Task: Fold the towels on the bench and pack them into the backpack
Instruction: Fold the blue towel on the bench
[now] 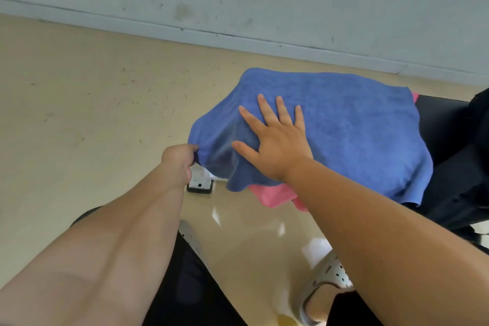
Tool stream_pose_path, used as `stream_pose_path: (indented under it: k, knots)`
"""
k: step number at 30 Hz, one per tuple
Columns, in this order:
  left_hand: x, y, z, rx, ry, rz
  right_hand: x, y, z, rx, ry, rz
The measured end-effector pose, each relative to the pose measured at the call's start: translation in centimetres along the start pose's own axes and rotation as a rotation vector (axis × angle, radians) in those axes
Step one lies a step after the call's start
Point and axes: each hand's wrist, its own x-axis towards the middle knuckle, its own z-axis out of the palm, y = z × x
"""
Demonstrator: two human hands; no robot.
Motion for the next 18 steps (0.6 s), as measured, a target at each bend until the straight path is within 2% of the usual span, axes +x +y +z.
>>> stream_pose_path:
  k: [4,7,10,13,15,18]
  knots:
    - [-0.2,0.4,-0.1,-0.058,0.039,0.04,-0.1,-0.1,0.0,-0.011,-0.012,-0.002]
    - [-2.2,1.4,0.4,0.002,0.066,0.267,-0.1,-0.1,-0.1,-0.006,-0.016,-0.006]
    - [-4.9,2.2,1.0,0.052,0.007,0.529,0.1,0.0,-0.1,0.003,-0.02,-0.007]
    - [-7.3,3.2,1.3,0.038,-0.057,0.654,0.0,0.2,-0.2,0.056,-0.002,-0.016]
    - [-8.7,3.7,1.8,0.074,-0.095,0.697,0.2,0.5,-0.6,0.226,0.012,0.011]
    - [-10.8,3.8,3.0,0.192,-0.154,0.796,1.1,1.4,-2.4,0.696,-0.047,0.15]
